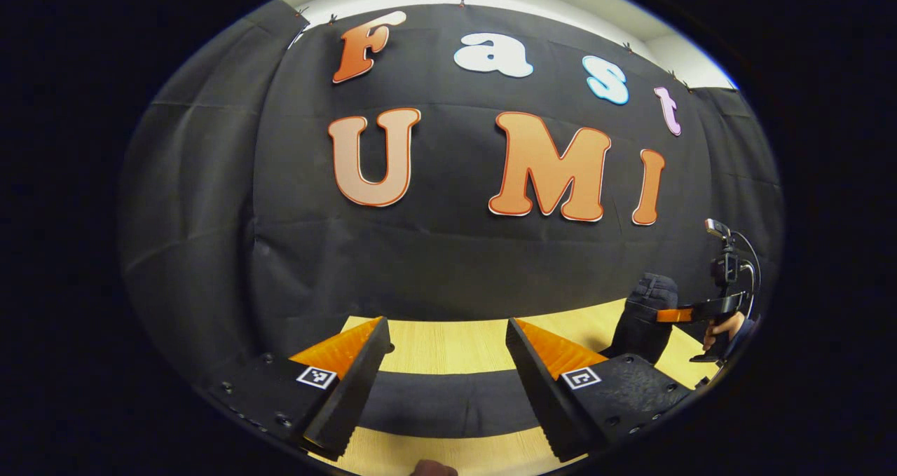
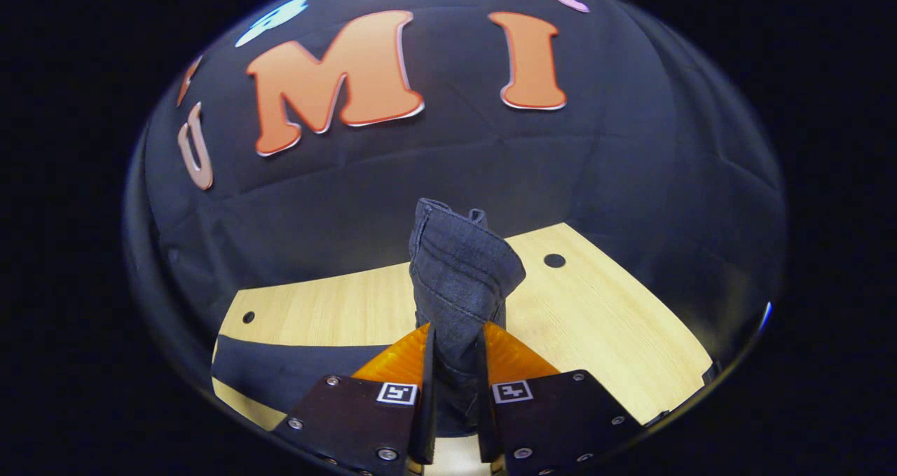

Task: Grasp the waist and the cuffs of the jeans and fold them to make the two legs overlap; first hold the waist and fold one-third of the jeans toward the cuffs, then hold the cuffs and fold the remaining one-third in the same direction to finish folding.

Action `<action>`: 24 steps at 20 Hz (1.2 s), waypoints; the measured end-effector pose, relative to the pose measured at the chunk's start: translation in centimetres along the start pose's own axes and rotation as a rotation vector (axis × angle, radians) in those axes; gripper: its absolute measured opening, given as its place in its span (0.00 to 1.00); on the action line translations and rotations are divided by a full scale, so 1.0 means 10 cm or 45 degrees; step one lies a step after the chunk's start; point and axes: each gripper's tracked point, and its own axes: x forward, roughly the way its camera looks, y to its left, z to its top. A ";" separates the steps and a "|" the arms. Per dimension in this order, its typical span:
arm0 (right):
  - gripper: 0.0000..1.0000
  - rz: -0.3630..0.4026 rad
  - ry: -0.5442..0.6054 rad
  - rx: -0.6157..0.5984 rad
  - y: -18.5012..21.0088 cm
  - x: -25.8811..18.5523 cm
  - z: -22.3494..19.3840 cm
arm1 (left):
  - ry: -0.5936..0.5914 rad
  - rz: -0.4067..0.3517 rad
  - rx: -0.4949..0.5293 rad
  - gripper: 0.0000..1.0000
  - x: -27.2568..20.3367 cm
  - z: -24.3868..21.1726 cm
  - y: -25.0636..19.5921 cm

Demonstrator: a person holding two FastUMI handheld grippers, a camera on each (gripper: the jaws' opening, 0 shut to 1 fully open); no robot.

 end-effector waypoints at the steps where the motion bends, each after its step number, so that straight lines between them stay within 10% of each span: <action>1: 0.25 0.006 -0.003 -0.031 0.13 0.00 -0.03 | 0.012 -0.002 -0.011 1.00 -0.02 -0.04 0.03; 15: 0.25 0.233 0.120 -0.262 1.44 0.02 -0.63 | 0.101 0.119 -0.077 0.99 -0.10 -0.21 0.59; 17: 0.41 0.306 0.139 -0.225 1.65 -0.08 -0.68 | 0.118 0.131 -0.088 0.99 -0.09 -0.25 0.64; 24: 0.49 0.281 0.083 -0.225 1.60 -0.16 -0.57 | 0.249 0.201 -0.189 0.99 -0.03 -0.65 1.07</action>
